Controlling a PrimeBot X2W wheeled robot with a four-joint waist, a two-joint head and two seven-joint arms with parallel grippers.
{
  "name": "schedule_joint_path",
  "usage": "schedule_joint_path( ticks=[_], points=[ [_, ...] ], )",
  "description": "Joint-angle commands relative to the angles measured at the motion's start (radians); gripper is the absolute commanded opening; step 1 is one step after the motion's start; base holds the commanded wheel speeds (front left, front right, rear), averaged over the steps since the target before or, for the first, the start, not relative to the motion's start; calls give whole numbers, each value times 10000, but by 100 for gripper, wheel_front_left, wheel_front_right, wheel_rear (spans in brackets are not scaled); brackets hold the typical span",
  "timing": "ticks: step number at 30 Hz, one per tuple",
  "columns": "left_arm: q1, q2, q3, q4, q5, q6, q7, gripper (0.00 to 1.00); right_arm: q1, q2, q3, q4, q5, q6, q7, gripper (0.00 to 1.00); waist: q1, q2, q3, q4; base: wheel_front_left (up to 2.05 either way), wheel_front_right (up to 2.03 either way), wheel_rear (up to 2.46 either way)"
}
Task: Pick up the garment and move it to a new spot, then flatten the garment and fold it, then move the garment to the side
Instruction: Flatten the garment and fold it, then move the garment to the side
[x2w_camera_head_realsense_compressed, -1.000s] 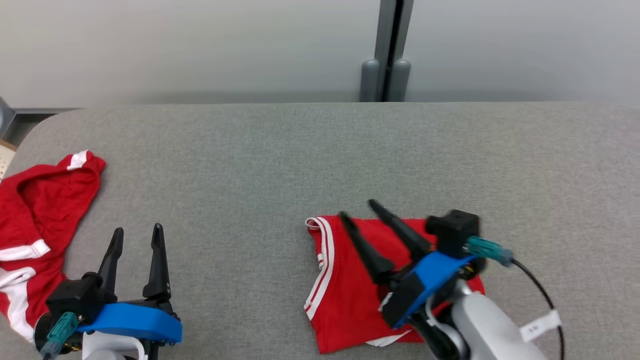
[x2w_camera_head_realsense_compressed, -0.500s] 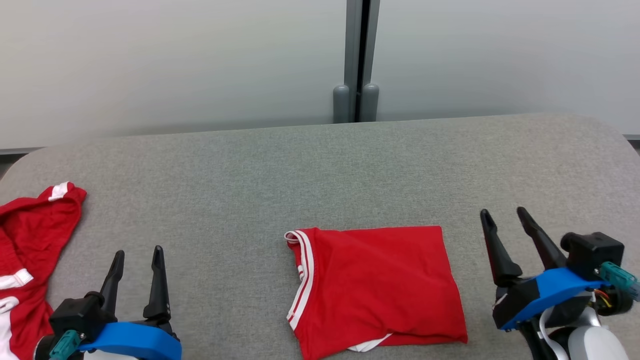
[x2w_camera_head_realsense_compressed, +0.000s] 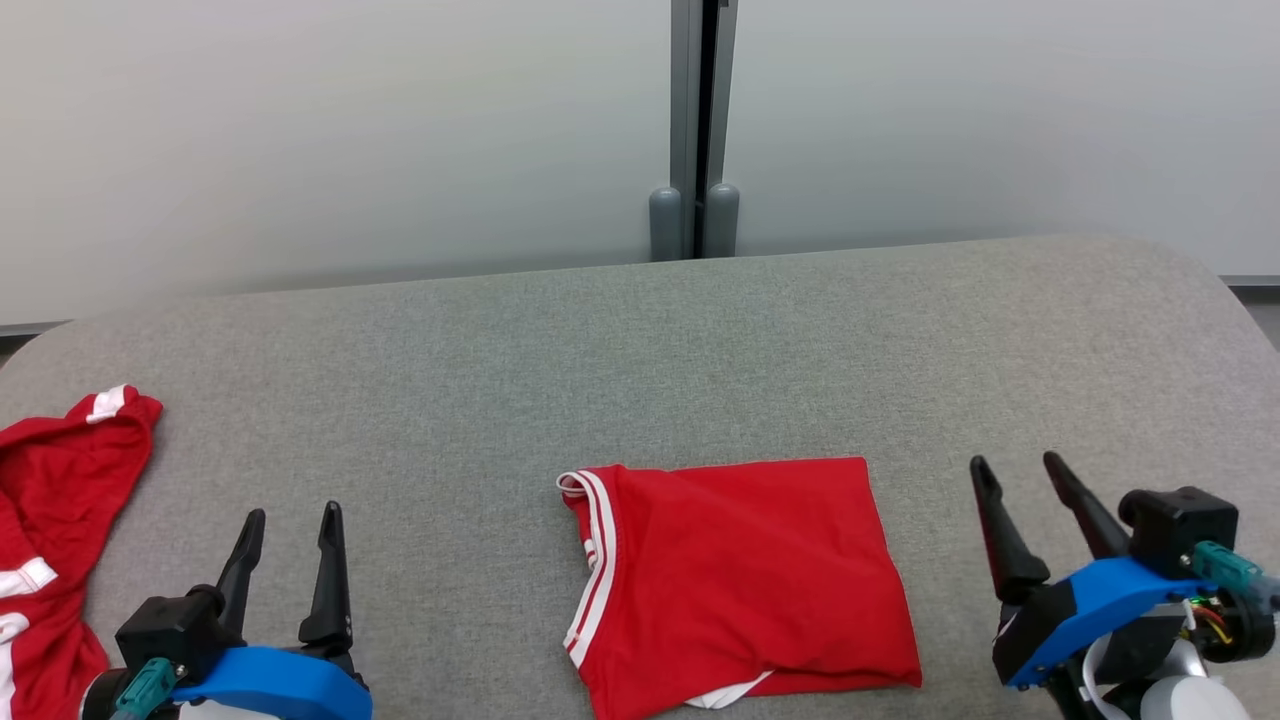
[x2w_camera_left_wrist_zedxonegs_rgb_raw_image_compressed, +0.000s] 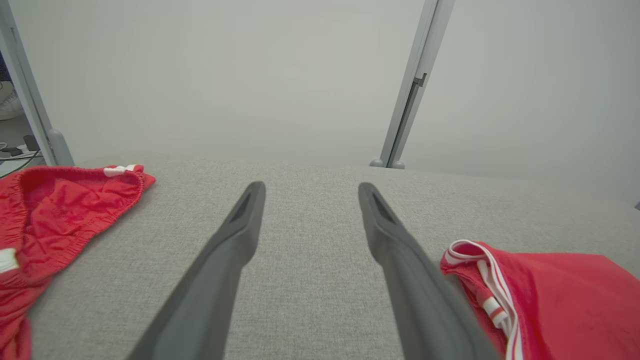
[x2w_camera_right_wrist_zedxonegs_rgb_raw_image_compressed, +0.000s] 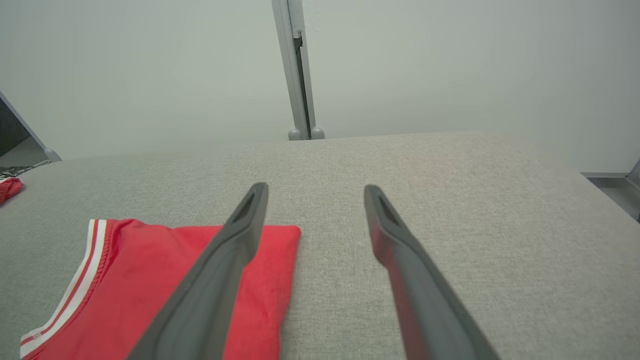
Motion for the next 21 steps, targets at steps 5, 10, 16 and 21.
schedule_joint_path(
  ticks=[5, 10, 16, 21],
  points=[
    [14, 112, -26, 4, -8, 115, 105, 100, 212, -22, 30, 186, 77, 5, -75, 100, 1, 0, -73, -8, 0, 0, 0],
    [64, 137, -39, -22, -50, 134, 137, 100, 217, -17, -51, 313, 162, 5, -88, 100, 1, 0, -113, 8, 0, 0, 0],
    [103, 159, -53, -72, -142, 154, 153, 100, 137, -9, -86, 369, 164, 5, -46, 100, 1, 0, -109, 20, 0, 0, 0],
    [109, 189, -72, -106, -147, 185, 155, 100, 101, -5, -49, 383, 199, 5, 11, 100, 1, 0, -93, 56, 0, 0, 0]
  ],
)
